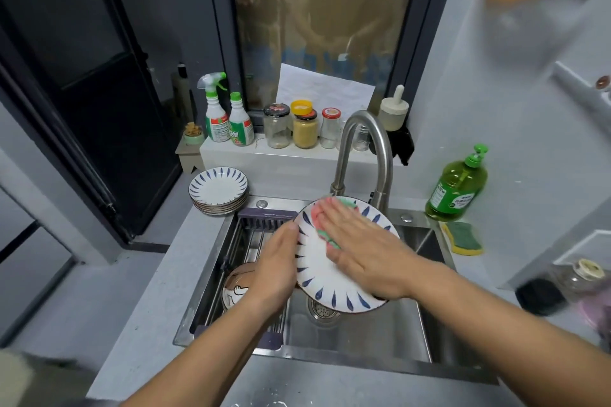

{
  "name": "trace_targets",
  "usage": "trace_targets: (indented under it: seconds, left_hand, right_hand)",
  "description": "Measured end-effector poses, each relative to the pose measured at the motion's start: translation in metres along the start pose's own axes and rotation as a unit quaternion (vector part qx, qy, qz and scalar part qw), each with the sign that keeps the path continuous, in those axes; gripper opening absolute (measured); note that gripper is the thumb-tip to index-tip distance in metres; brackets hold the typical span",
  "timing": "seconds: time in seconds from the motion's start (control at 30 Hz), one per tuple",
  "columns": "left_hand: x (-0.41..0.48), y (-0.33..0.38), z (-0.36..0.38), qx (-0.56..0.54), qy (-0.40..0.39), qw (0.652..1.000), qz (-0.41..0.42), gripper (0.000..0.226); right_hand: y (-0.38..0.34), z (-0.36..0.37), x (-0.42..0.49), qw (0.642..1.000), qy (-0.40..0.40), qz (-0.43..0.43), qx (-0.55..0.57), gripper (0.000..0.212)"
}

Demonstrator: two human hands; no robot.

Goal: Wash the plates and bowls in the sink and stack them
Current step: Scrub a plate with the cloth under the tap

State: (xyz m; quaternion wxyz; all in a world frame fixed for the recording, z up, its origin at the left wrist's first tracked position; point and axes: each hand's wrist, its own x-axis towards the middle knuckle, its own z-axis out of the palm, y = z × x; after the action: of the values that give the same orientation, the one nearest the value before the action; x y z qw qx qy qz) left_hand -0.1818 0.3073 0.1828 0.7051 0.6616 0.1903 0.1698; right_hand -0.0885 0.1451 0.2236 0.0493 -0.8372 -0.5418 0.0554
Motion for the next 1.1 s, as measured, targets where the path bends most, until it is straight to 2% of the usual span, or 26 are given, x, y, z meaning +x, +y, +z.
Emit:
trace_targets:
  seconds: [0.1, 0.17, 0.37, 0.43, 0.53, 0.6, 0.7, 0.8, 0.87, 0.97, 1.03, 1.1]
  left_hand:
    - [0.006, 0.004, -0.011, 0.002, 0.044, 0.999, 0.010, 0.034]
    - [0.006, 0.009, -0.013, 0.017, 0.062, 0.998, 0.024, 0.037]
    - [0.003, 0.010, -0.007, 0.019, 0.088, 0.995, 0.048, 0.030]
    - [0.005, 0.006, -0.004, 0.023, 0.084, 0.995, 0.041, 0.028]
    - [0.003, 0.003, 0.005, -0.007, 0.051, 0.999, -0.001, 0.027]
    - [0.005, 0.003, 0.003, -0.048, 0.046, 0.997, -0.034, 0.026]
    - [0.010, 0.007, -0.010, -0.056, 0.079, 0.993, -0.071, 0.027]
    - [0.006, 0.013, -0.018, -0.064, 0.077, 0.992, -0.080, 0.028]
    - [0.002, 0.016, -0.018, -0.050, 0.074, 0.993, -0.071, 0.028]
    - [-0.001, 0.013, -0.016, 0.000, 0.051, 0.998, -0.035, 0.032]
    - [-0.003, 0.010, -0.010, 0.024, 0.029, 0.999, -0.027, 0.035]
    - [-0.001, 0.009, -0.003, 0.026, 0.019, 0.999, -0.021, 0.035]
  right_hand:
    - [0.017, 0.003, -0.018, 0.997, -0.026, 0.061, -0.046, 0.075]
    - [0.011, 0.019, -0.033, 0.994, -0.037, 0.095, -0.039, 0.085]
    - [-0.057, 0.042, -0.037, 0.978, -0.025, 0.096, 0.185, 0.101]
    - [-0.063, 0.034, -0.020, 0.962, -0.018, 0.103, 0.253, 0.095]
    - [-0.064, 0.013, 0.004, 0.946, -0.017, 0.099, 0.308, 0.068]
    - [-0.066, 0.006, 0.007, 0.956, -0.027, 0.058, 0.287, 0.065]
    - [-0.063, 0.006, -0.010, 0.978, -0.042, -0.007, 0.206, 0.078]
    - [-0.047, 0.003, -0.034, 0.990, -0.037, -0.059, 0.123, 0.071]
    - [-0.023, -0.002, -0.040, 0.997, -0.023, -0.053, 0.056, 0.068]
    - [0.010, -0.005, -0.034, 0.999, -0.025, 0.007, -0.037, 0.078]
    - [0.014, -0.004, -0.021, 0.998, -0.035, 0.033, -0.031, 0.086]
    - [-0.002, -0.002, -0.004, 0.998, -0.027, 0.039, 0.042, 0.088]
